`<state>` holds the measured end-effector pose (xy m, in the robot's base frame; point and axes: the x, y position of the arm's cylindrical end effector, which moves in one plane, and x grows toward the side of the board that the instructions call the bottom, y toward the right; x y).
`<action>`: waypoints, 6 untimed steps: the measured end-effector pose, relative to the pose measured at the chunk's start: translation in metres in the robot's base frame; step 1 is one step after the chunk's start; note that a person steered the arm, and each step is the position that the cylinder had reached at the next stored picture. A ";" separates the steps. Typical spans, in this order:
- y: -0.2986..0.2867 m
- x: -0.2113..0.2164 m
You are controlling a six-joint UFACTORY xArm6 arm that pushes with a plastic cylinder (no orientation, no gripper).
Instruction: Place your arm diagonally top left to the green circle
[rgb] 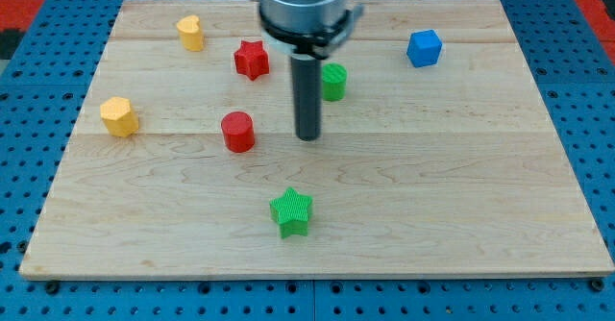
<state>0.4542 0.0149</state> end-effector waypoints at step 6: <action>-0.045 0.095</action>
<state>0.5497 -0.0301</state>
